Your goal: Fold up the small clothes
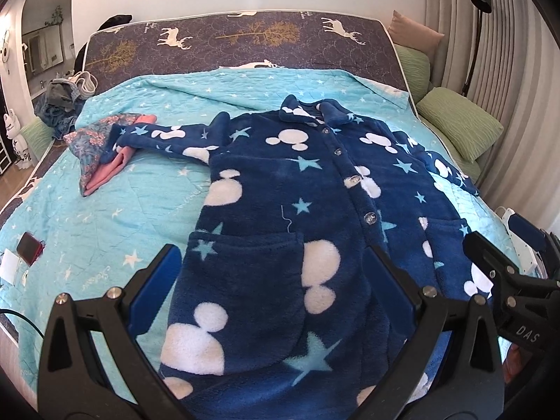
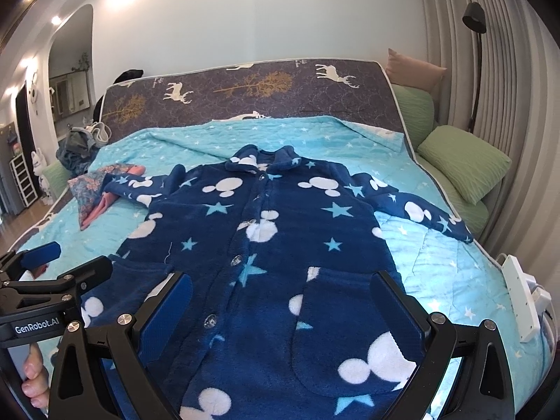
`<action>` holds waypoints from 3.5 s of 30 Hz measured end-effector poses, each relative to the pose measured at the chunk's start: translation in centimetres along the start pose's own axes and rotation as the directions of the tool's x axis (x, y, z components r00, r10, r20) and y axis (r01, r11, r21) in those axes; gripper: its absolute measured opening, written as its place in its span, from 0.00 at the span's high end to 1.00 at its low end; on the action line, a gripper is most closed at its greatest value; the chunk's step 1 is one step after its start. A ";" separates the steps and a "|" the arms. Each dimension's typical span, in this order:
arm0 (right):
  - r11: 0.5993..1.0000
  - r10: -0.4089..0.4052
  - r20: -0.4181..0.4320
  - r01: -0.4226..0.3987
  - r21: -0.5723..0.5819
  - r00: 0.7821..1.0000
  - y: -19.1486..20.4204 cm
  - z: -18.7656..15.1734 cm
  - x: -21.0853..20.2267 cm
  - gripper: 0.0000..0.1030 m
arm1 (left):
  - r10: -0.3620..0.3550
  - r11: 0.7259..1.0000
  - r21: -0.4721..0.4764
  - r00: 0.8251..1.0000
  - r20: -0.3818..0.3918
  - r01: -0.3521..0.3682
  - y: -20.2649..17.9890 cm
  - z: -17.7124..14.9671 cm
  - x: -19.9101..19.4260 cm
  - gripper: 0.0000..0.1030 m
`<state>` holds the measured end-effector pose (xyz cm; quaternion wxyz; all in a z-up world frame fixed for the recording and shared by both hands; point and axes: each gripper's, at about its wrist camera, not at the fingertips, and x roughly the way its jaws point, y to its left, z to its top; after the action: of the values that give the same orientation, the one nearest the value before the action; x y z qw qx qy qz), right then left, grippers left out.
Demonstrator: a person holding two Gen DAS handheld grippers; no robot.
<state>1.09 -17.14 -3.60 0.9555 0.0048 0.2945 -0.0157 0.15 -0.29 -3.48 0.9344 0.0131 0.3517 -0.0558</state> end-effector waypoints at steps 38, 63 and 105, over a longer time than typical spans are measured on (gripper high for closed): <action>0.992 -0.051 -0.131 0.035 -0.117 0.990 4.3 7.6 15.8 0.00 | -0.177 0.724 -0.689 0.968 -0.179 0.005 32.5 14.1 31.5 0.79; 0.992 -0.025 -0.118 0.039 0.117 0.993 -7.7 8.0 16.6 0.00 | -0.122 0.687 0.718 0.956 0.268 -0.114 -9.2 13.9 21.3 0.83; 0.811 -0.085 -0.419 0.308 0.498 0.904 -20.3 7.3 26.7 0.01 | 0.337 0.811 0.480 0.938 0.082 -0.334 5.3 9.0 24.7 0.25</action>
<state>26.57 -38.30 -12.55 0.8308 0.2524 0.4542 -0.1996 25.13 2.10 -13.04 0.8945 0.3096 0.3217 0.0233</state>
